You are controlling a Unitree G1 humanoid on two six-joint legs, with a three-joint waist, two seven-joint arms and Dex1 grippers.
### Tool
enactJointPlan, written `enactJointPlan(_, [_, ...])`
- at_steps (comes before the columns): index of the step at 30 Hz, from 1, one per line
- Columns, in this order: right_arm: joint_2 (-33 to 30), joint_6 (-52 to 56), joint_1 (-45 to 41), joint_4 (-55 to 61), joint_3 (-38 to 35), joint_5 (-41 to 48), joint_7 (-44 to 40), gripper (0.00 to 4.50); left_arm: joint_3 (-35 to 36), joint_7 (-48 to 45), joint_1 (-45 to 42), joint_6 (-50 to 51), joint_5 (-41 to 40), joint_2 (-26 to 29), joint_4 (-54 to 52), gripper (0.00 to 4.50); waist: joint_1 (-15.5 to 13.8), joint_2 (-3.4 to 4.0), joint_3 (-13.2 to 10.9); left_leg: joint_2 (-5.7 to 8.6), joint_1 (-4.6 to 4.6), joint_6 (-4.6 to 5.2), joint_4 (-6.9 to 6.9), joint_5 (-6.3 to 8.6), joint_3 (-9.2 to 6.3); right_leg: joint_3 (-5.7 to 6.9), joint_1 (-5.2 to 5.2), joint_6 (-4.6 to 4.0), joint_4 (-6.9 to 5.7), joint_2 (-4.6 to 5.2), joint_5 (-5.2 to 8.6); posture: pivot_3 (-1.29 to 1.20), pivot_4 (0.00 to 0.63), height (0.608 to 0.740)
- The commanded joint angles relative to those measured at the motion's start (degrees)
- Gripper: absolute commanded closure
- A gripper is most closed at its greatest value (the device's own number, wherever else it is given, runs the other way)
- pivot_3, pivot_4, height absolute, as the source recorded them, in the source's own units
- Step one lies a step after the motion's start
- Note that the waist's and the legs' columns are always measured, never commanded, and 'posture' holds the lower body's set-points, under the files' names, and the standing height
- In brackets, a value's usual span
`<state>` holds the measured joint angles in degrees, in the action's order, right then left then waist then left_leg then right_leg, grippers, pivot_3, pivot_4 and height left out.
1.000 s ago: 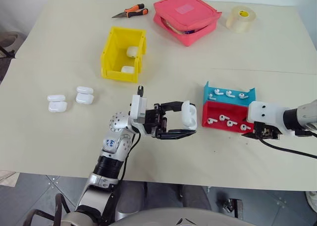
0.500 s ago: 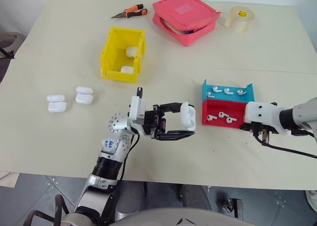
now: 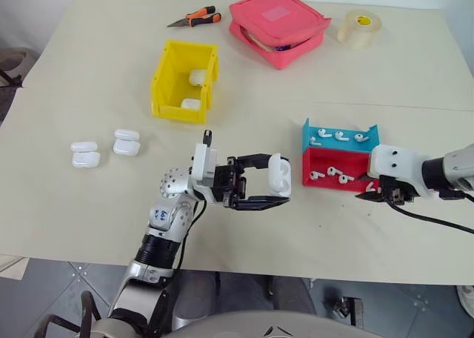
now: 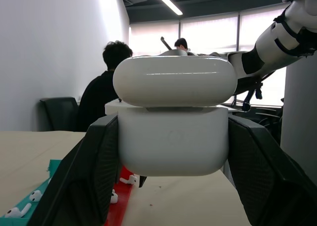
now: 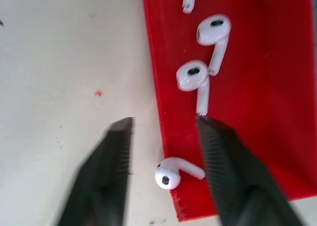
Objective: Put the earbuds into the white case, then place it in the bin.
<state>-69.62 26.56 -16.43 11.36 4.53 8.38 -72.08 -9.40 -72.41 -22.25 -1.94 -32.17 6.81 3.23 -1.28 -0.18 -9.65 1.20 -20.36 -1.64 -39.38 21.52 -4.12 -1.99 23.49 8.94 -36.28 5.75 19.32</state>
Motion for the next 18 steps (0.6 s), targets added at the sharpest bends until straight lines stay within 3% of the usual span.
enactJointPlan(1, [-0.7,-3.4,0.3,0.1,-3.2,0.8,-0.9,2.15,0.0,0.0,0.4,-0.1,-0.7,-0.2,-1.9,1.69,0.0,0.0,0.0,0.0,0.0,0.0,0.0,0.0,0.0,0.0,0.0,0.0,0.0,0.0,0.0,0.0,0.15,0.74])
enactJointPlan(18, [4.3,-0.4,-6.1,-0.4,4.9,-4.4,1.5,2.15,-0.3,0.2,0.5,-0.4,-0.4,-0.5,-1.9,1.69,0.0,0.0,0.0,0.01,-0.01,0.0,-0.02,0.0,0.0,0.0,0.02,0.0,-0.02,0.02,0.0,0.0,0.15,0.74])
